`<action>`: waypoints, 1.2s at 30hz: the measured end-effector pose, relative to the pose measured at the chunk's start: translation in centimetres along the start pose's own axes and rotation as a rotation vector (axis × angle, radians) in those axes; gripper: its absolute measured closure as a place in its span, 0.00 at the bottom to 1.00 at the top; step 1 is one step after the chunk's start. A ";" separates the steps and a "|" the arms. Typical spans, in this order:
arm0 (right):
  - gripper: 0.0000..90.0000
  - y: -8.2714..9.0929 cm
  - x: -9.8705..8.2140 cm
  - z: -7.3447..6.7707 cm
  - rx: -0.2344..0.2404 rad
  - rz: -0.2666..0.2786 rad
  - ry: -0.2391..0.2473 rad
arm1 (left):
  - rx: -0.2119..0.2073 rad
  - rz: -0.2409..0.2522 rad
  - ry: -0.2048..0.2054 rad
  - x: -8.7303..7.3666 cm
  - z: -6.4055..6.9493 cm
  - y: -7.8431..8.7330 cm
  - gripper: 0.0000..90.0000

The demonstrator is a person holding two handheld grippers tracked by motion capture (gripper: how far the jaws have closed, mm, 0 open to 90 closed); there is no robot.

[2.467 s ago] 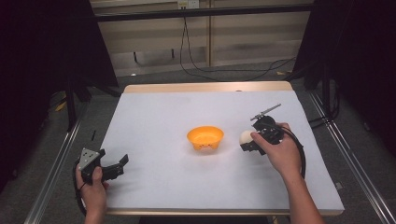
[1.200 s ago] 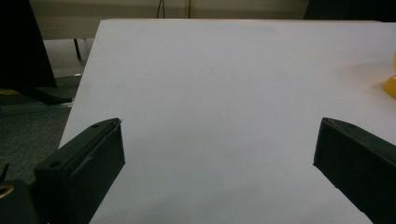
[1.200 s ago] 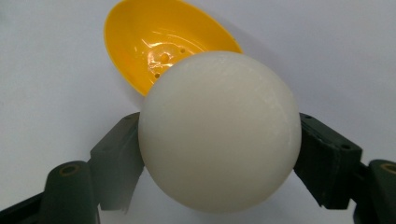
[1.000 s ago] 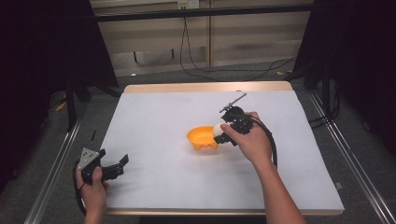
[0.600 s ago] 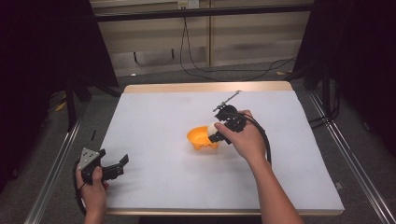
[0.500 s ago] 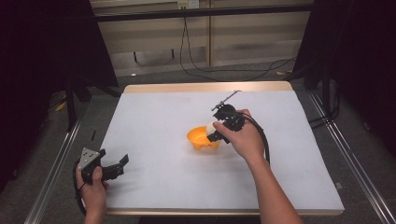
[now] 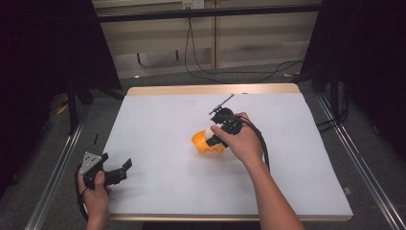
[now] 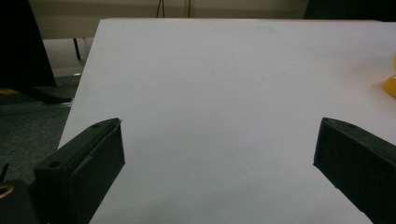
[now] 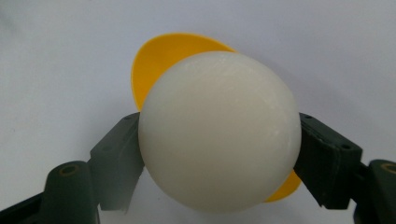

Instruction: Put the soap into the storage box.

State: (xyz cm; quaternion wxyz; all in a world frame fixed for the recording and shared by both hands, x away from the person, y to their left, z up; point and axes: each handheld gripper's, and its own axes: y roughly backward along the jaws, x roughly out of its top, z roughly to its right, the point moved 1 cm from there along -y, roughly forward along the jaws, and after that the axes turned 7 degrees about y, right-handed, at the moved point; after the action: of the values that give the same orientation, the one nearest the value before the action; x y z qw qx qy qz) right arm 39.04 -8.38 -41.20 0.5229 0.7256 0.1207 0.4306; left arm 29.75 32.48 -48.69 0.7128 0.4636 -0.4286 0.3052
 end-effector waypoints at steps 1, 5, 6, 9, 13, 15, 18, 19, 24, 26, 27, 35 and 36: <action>0.26 0.0 0.0 0.0 0.000 0.000 0.000 | 0.000 0.000 0.000 0.0 0.0 0.0 0.02; 0.26 -0.5 0.3 -0.2 0.000 -0.002 -0.006 | 0.000 0.000 0.003 0.0 0.0 0.0 0.02; 0.26 -0.6 0.3 -0.2 -0.002 0.001 -0.008 | 0.000 0.001 0.003 0.0 0.0 0.0 0.02; 0.26 -0.8 0.4 -0.2 -0.006 0.003 -0.021 | 0.001 0.001 0.005 0.0 0.0 0.0 0.02; 0.27 -0.9 0.5 -0.2 -0.018 0.004 -0.038 | 0.002 -0.002 0.000 0.0 0.0 0.0 0.02; 0.27 -1.1 0.5 -0.1 -0.018 -0.005 -0.038 | 0.001 -0.002 0.001 0.0 0.0 0.0 0.02; 0.27 -1.3 0.4 -0.1 -0.020 -0.010 -0.040 | 0.004 -0.003 -0.001 0.0 0.0 0.0 0.02; 0.27 -1.5 0.4 -0.1 -0.022 -0.014 -0.046 | 0.002 -0.002 0.001 0.0 0.0 0.0 0.02; 0.27 -1.8 0.4 -0.1 -0.024 -0.022 -0.044 | 0.002 -0.003 -0.001 0.0 0.0 0.0 0.02; 0.27 -1.8 0.4 -0.1 -0.023 -0.021 -0.043 | 0.004 -0.002 -0.001 0.0 0.0 0.0 0.02; 0.27 -1.9 0.4 -0.1 -0.021 -0.022 -0.047 | 0.004 -0.002 -0.001 0.0 0.0 0.0 0.02; 0.30 -1.4 0.3 0.0 -0.029 0.005 -0.060 | 0.004 -0.001 0.001 0.0 0.0 0.0 0.02; 0.30 -1.3 0.4 0.0 -0.023 0.003 -0.060 | 0.004 -0.001 0.002 0.0 0.0 0.0 0.02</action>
State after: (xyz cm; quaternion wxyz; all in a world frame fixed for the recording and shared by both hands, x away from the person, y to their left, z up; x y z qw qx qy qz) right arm 39.63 -7.61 -42.13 0.5338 0.7324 0.0988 0.4109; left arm 29.76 32.48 -48.69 0.7124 0.4650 -0.4272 0.3061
